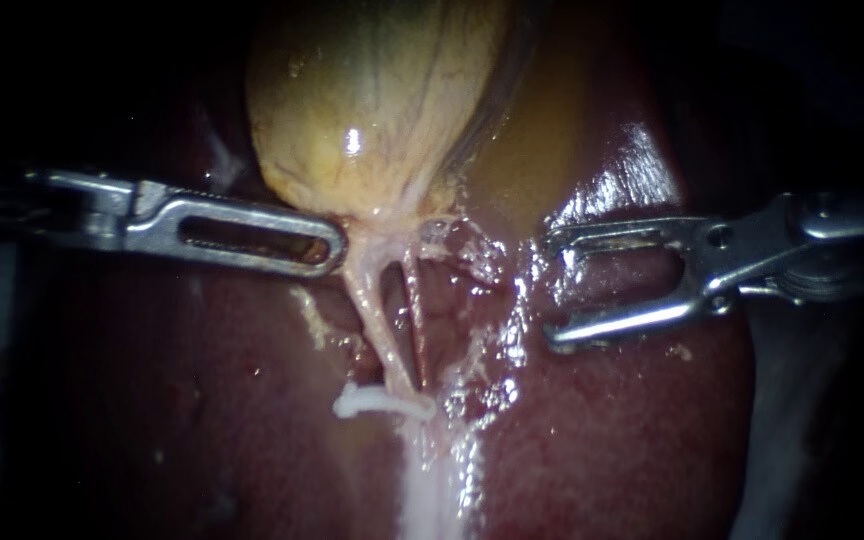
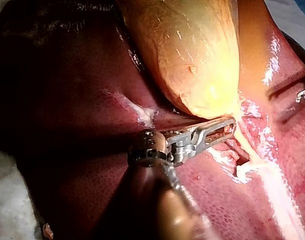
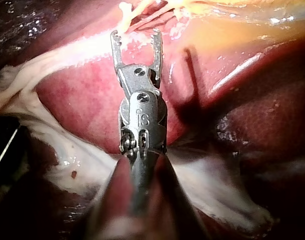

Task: Going back first clip left tube

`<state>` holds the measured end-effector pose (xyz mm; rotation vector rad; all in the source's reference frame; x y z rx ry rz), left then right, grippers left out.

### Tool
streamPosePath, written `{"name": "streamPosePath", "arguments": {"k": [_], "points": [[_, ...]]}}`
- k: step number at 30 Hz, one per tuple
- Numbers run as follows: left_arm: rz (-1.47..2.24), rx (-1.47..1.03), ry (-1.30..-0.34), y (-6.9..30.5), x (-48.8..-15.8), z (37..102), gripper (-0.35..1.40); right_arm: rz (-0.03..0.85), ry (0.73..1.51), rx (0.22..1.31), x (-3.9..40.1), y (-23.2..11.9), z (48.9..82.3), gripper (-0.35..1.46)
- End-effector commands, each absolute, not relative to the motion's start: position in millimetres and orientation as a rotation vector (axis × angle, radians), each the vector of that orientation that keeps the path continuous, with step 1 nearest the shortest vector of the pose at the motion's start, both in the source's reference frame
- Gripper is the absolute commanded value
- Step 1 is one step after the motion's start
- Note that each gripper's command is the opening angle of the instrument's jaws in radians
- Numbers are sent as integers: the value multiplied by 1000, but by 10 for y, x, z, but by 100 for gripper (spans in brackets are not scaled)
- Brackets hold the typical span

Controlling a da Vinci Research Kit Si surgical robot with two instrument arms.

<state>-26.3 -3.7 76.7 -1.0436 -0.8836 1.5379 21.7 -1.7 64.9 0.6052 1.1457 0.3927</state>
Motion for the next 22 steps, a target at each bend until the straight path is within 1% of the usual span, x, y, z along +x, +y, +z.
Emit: {"name": "streamPosePath", "arguments": {"k": [1, 7, 22], "points": [[1546, -1040, -886, -39, -266, 771, -35, 392, 1146, 606, 218, -17, 649, 50], [1549, -1036, -895, -43, -275, 777, -35, 391, 1146, 608, 219, -17, 649, 50], [1550, -1036, -898, -43, -272, 776, -35, 390, 1146, 607, 220, -19, 650, 50]]}}
